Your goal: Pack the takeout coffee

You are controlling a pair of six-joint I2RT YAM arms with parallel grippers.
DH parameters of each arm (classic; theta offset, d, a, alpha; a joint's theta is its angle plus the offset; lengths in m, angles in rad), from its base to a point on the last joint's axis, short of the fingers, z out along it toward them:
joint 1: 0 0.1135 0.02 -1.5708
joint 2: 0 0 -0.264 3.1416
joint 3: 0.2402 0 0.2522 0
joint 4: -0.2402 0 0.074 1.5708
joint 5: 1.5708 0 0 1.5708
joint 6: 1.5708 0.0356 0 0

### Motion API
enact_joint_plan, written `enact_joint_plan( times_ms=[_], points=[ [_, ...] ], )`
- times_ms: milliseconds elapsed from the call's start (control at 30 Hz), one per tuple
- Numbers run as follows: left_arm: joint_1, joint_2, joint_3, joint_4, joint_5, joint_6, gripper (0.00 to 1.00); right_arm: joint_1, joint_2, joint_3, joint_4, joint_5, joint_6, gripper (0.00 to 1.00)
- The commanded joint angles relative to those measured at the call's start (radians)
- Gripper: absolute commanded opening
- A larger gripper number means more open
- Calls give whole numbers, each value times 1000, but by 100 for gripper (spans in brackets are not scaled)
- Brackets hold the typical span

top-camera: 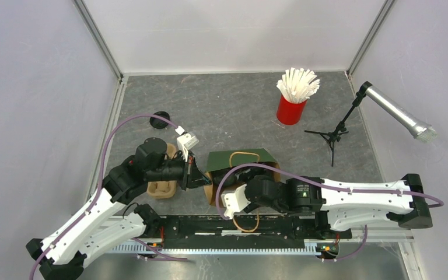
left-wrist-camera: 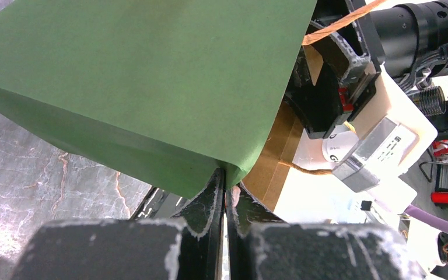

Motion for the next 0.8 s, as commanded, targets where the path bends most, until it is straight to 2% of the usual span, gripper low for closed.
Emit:
enact_joint_plan(
  times_ms=[0, 333, 767],
  points=[
    [-4, 2, 3, 35, 31, 28, 7, -30, -5, -7, 59, -20, -14, 74],
    [-3, -7, 6, 38, 27, 11, 8, -40, 55, 29, 13, -53, 37, 74],
    [-3, -8, 6, 39, 27, 10, 8, -43, 89, 43, 2, 1, 67, 75]
  ],
)
